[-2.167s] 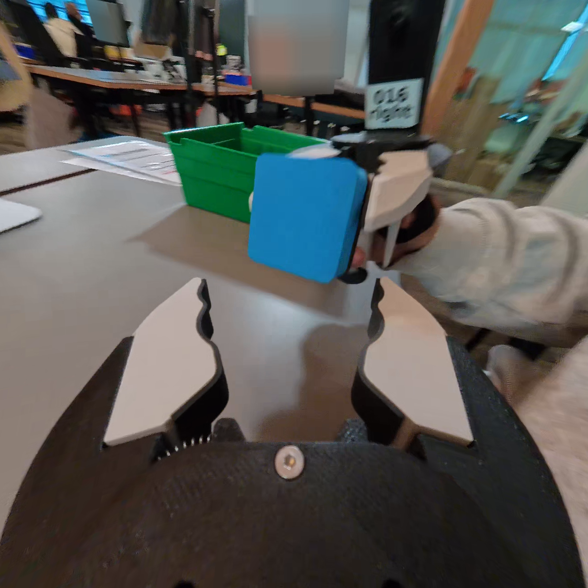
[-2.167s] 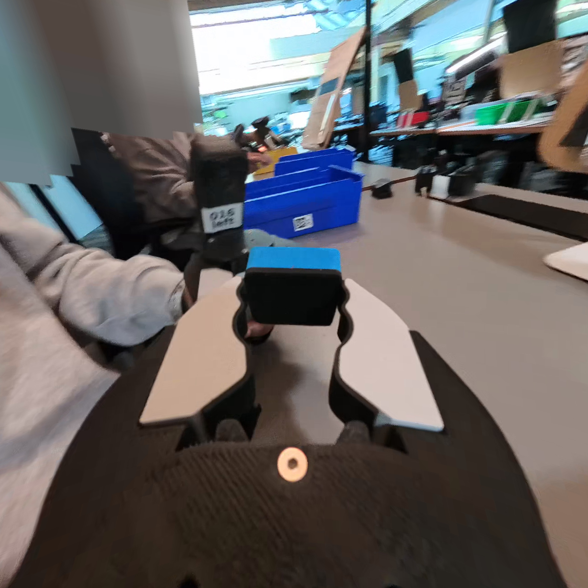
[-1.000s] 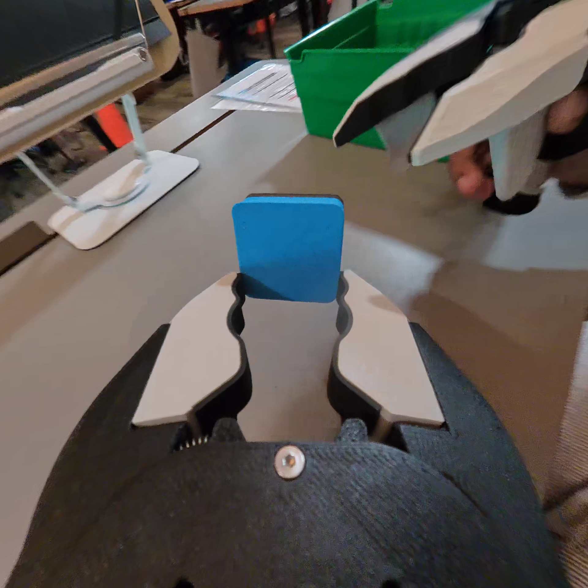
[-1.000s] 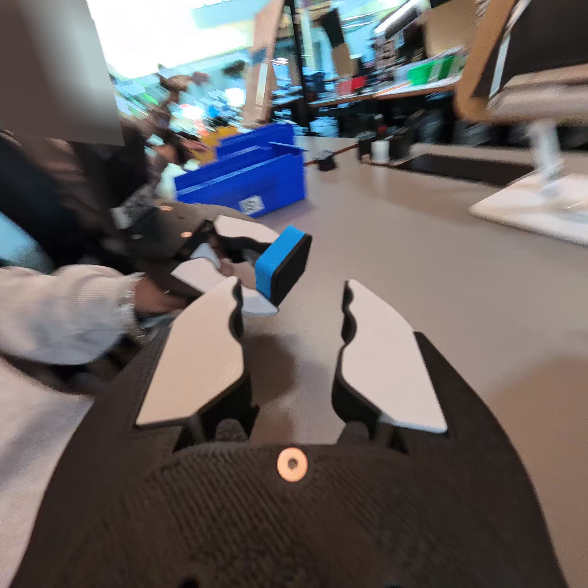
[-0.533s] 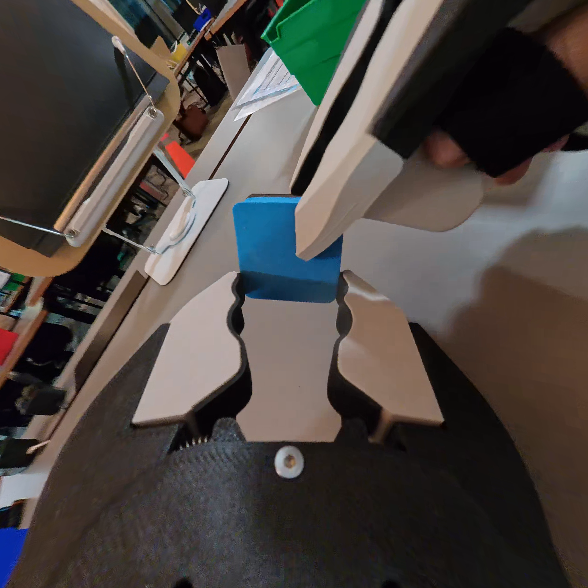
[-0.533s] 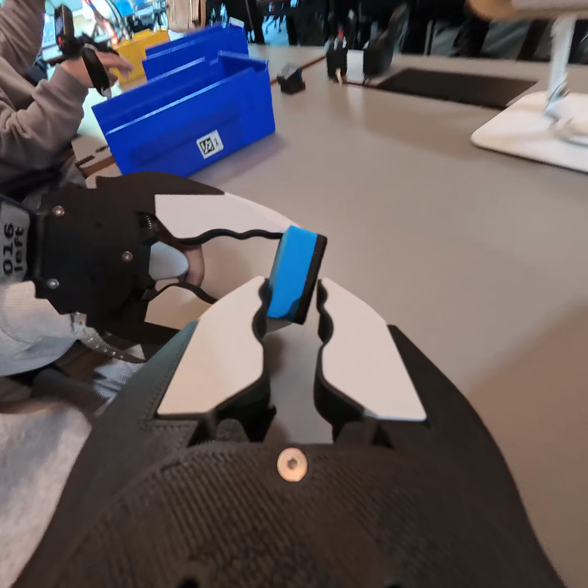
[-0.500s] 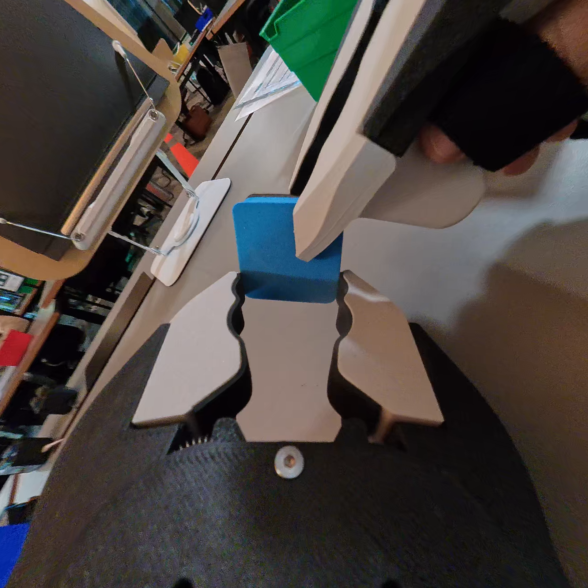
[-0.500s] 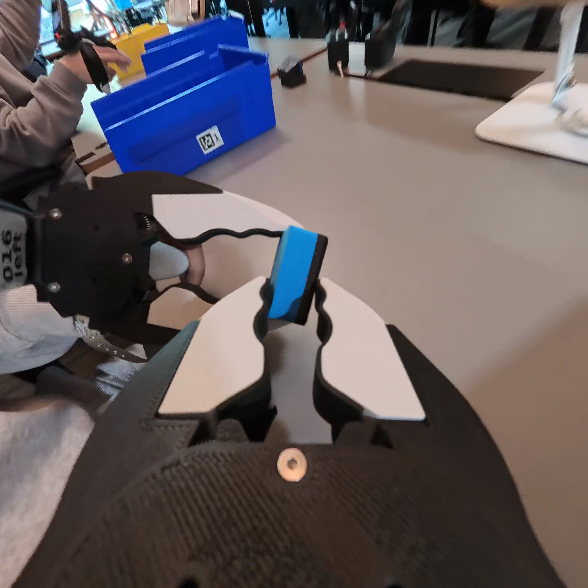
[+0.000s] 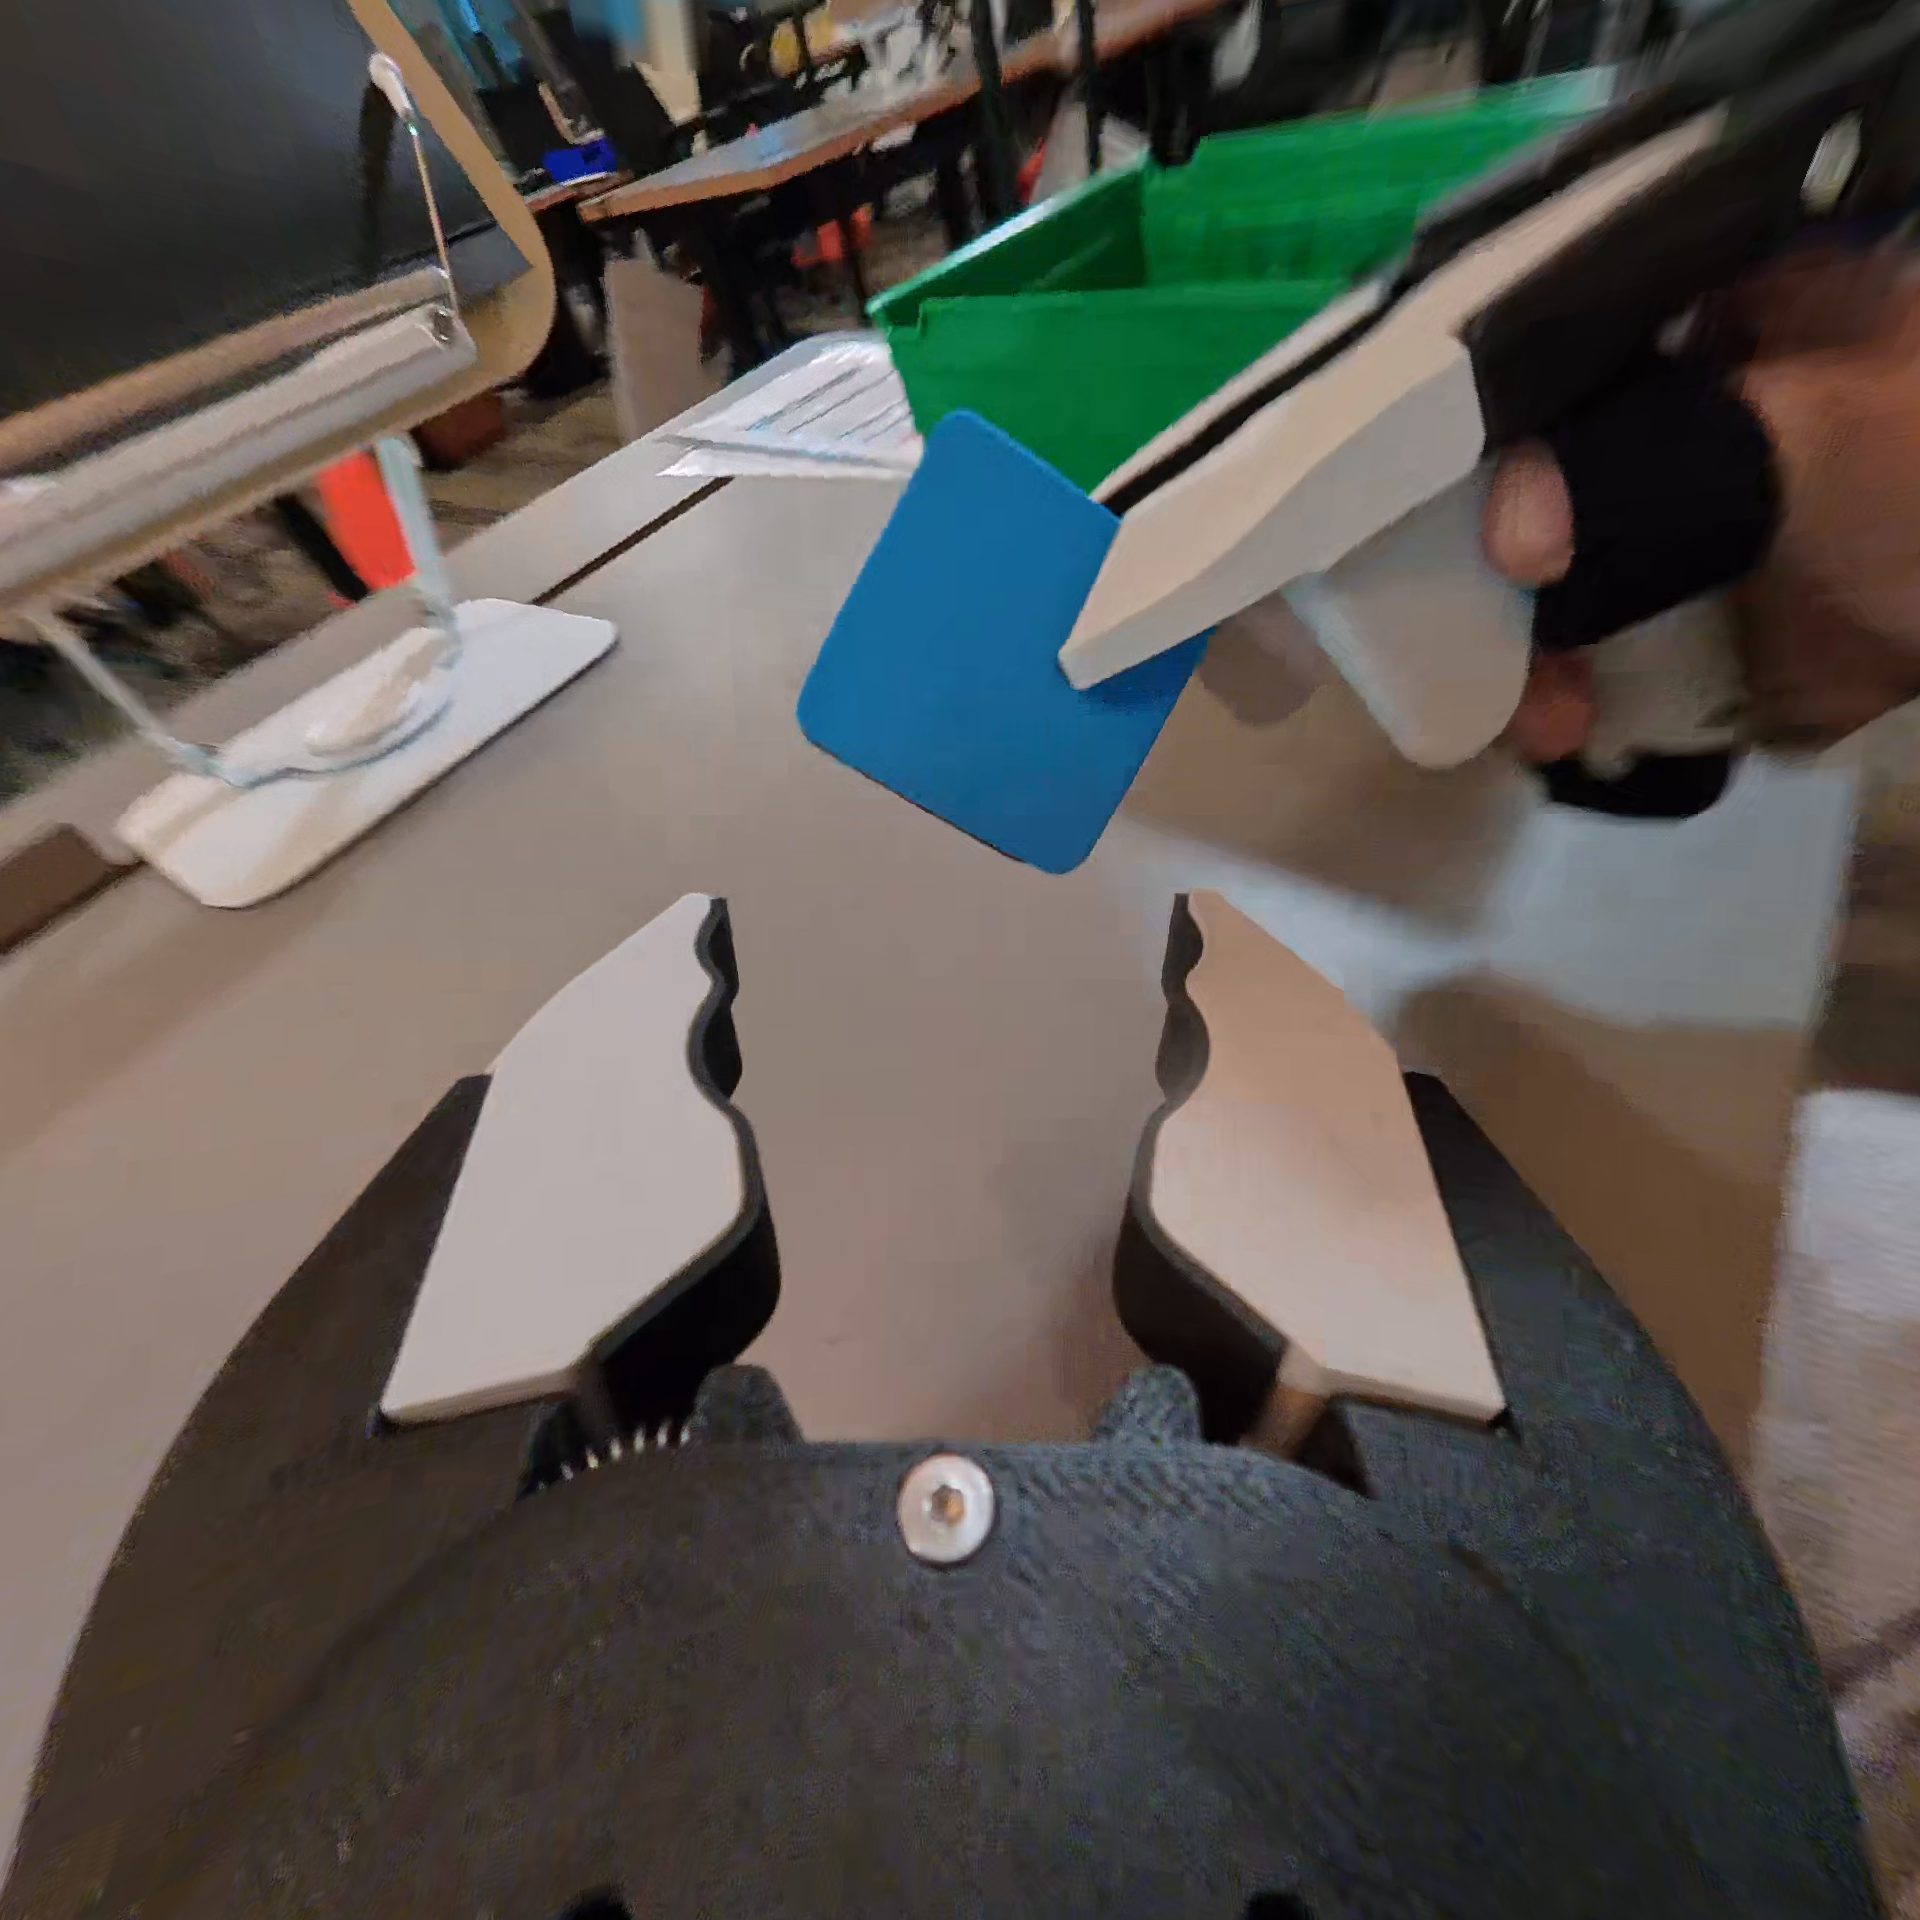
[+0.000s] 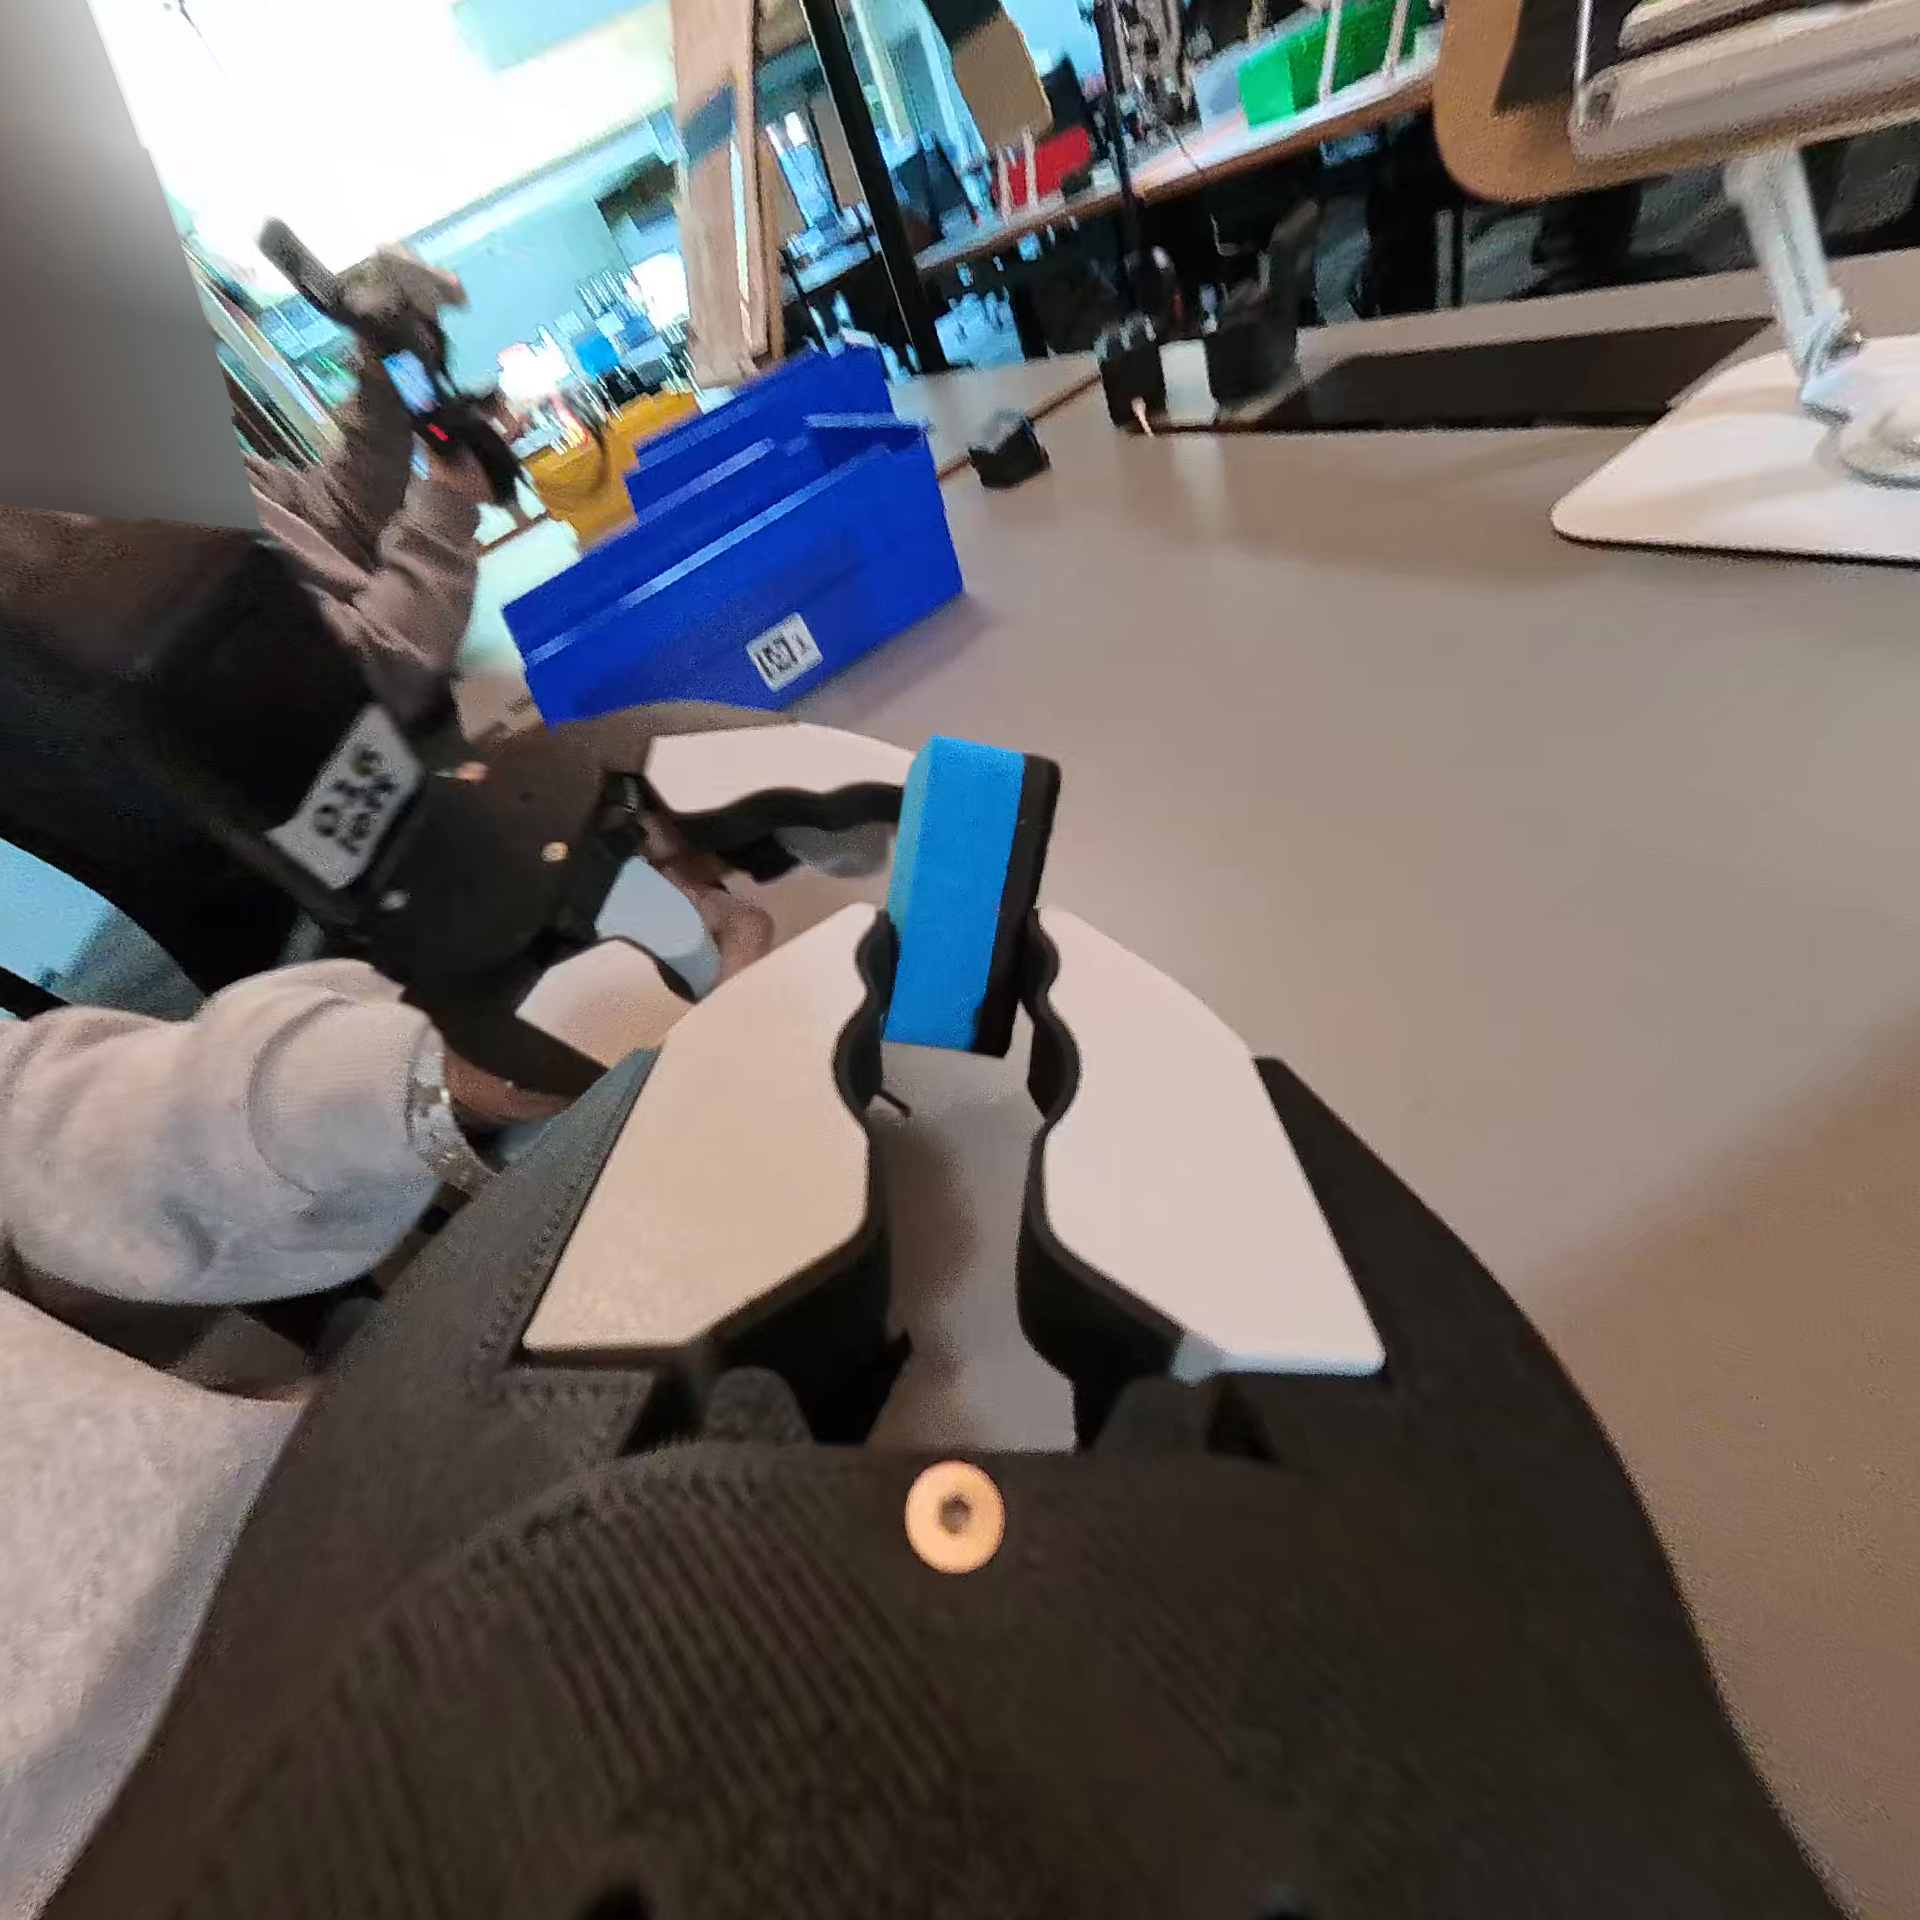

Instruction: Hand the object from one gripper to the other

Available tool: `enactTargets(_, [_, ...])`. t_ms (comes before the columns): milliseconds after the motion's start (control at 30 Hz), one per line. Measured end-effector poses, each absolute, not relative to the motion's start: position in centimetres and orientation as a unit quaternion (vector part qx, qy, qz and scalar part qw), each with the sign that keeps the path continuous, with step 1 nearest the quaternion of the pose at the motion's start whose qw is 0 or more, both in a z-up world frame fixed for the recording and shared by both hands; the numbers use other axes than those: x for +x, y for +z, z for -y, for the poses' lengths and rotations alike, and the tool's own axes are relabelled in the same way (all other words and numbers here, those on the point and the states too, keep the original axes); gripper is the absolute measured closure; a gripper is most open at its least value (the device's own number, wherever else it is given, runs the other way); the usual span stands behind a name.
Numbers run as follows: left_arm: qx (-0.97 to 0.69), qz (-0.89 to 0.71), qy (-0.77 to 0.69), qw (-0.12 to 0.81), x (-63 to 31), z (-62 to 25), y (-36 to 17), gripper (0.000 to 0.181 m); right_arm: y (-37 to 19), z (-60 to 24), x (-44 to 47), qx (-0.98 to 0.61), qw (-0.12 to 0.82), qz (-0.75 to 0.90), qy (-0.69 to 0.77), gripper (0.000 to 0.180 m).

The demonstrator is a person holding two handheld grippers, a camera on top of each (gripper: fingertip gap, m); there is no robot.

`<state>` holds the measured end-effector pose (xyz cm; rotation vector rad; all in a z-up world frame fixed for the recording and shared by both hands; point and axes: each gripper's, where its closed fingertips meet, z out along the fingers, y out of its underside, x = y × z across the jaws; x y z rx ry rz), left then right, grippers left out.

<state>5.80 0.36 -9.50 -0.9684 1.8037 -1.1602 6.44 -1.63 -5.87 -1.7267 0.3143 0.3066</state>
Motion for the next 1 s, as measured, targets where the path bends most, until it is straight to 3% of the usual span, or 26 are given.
enactTargets(167, [-0.397, -0.621, -0.648, 0.193, 4.7, 1.1, -7.0, 0.111, -4.5, 1.6, 6.2, -0.715, 0.665, -0.127, 0.177, 0.155])
enactTargets(333, [-0.391, -0.536, -0.745, 0.066, 3.9, 1.0, -4.9, 0.127, -3.6, 1.3, 5.5, -0.688, 0.685, -0.112, 0.211, 0.155])
enactTargets(533, [-0.395, -0.478, -0.784, 0.011, 3.8, 0.0, -4.1, 0.14, -3.9, 0.5, 4.2, -0.695, 0.683, -0.084, 0.209, 0.155])
enactTargets(633, [-0.388, -0.467, -0.794, -0.005, 3.6, -0.3, -3.8, 0.157, -4.1, 0.2, 3.7, -0.7, 0.681, -0.072, 0.202, 0.155])
enactTargets(767, [-0.386, -0.468, -0.795, -0.02, 3.5, -0.4, -3.8, 0.158, -4.1, 0.1, 3.7, -0.696, 0.687, -0.067, 0.199, 0.153])
enactTargets(1000, [-0.415, -0.432, -0.799, -0.058, 4.0, -1.6, -4.2, 0.159, -3.3, 0.7, 5.8, -0.681, 0.729, -0.017, 0.065, 0.087])
